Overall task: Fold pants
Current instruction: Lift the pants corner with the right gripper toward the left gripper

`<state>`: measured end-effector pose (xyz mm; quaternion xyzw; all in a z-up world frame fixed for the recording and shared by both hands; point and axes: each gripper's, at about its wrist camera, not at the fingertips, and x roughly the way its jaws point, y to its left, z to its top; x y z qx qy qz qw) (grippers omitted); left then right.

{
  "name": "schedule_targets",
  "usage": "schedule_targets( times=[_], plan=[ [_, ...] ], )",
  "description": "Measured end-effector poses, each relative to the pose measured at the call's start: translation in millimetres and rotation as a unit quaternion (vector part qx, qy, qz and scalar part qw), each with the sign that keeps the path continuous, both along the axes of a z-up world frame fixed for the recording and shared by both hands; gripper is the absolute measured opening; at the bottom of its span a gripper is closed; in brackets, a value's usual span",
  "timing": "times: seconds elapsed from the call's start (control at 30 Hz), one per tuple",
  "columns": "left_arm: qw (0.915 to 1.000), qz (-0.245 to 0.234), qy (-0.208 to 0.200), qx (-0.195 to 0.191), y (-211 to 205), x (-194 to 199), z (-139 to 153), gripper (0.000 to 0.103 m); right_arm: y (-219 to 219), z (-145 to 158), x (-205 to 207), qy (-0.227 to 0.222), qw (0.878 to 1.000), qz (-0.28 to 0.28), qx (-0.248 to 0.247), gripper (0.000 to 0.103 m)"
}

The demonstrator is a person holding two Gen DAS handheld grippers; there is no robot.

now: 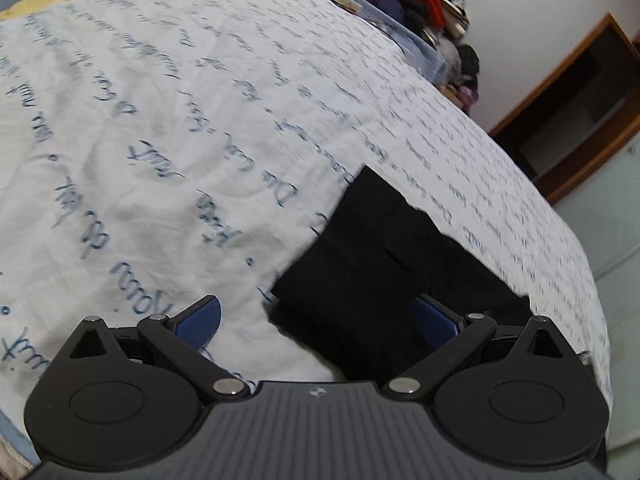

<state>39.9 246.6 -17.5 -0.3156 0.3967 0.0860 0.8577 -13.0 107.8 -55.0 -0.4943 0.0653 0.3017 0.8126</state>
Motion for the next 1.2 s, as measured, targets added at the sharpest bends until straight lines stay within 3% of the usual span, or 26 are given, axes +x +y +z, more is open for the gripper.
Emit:
schedule_targets(
  times=[0.1, 0.2, 0.23, 0.27, 0.37, 0.47, 0.63, 0.8, 0.97, 1.0, 1.07, 1.1, 1.13, 1.2],
  plan=[
    [0.9999, 0.007, 0.000, -0.014, 7.0, 0.4, -0.9, 0.103, 16.5, -3.5, 3.2, -0.006, 1.000, 0.011, -0.013, 0.071],
    [0.9993, 0.003, -0.001, -0.038, 13.1, 2.3, -4.8, 0.103, 27.4, -5.8, 7.8, 0.003, 1.000, 0.022, -0.022, 0.036],
    [0.9986, 0.007, -0.002, -0.052, 15.5, 1.7, -6.0, 0.103, 28.7, -5.9, 11.3, 0.019, 0.999, 0.021, -0.022, 0.014],
    [0.9975, 0.005, -0.007, -0.070, 17.7, 1.8, -7.2, 0.103, 31.6, -6.8, 15.3, 0.027, 0.999, 0.016, -0.020, 0.008],
    [0.9944, -0.014, -0.013, -0.104, 19.9, 7.5, -11.1, 0.103, 26.2, -3.8, 22.4, 0.043, 0.999, 0.013, 0.005, 0.007],
    [0.9913, -0.018, -0.016, -0.130, 19.7, 14.8, -16.0, 0.103, 14.5, 13.3, 34.1, 0.086, 0.994, 0.007, 0.063, 0.006],
    [0.9822, -0.028, -0.018, -0.185, 13.6, 36.3, -23.4, 0.103, -9.6, 39.0, 59.7, 0.184, 0.971, -0.006, 0.152, 0.006],
    [0.9807, -0.048, -0.025, -0.188, 0.4, 59.1, -24.9, 0.103, -31.0, 50.3, 66.0, 0.219, 0.955, -0.011, 0.198, 0.006],
    [0.9810, -0.077, -0.021, -0.177, -4.2, 71.1, -27.3, 0.102, -39.2, 53.7, 67.0, 0.227, 0.950, -0.012, 0.214, 0.006],
    [0.9817, -0.077, -0.026, -0.172, -4.8, 70.6, -25.9, 0.096, -40.0, 52.8, 67.4, 0.226, 0.950, -0.012, 0.214, 0.006],
    [0.9846, -0.072, -0.026, -0.157, -4.2, 69.1, -24.1, 0.068, -37.1, 51.4, 67.8, 0.222, 0.951, -0.015, 0.213, 0.006],
    [0.9856, -0.072, -0.022, -0.152, -3.1, 68.7, -24.6, 0.044, -37.8, 51.1, 64.6, 0.219, 0.953, -0.017, 0.211, 0.007],
    [0.9866, -0.068, -0.017, -0.147, -1.6, 67.9, -26.1, 0.035, -38.9, 51.2, 58.0, 0.214, 0.955, -0.020, 0.207, 0.010],
    [0.9866, -0.069, -0.018, -0.146, 1.4, 66.8, -29.4, 0.030, -40.9, 48.8, 51.5, 0.205, 0.959, -0.019, 0.195, 0.024]
  ],
)
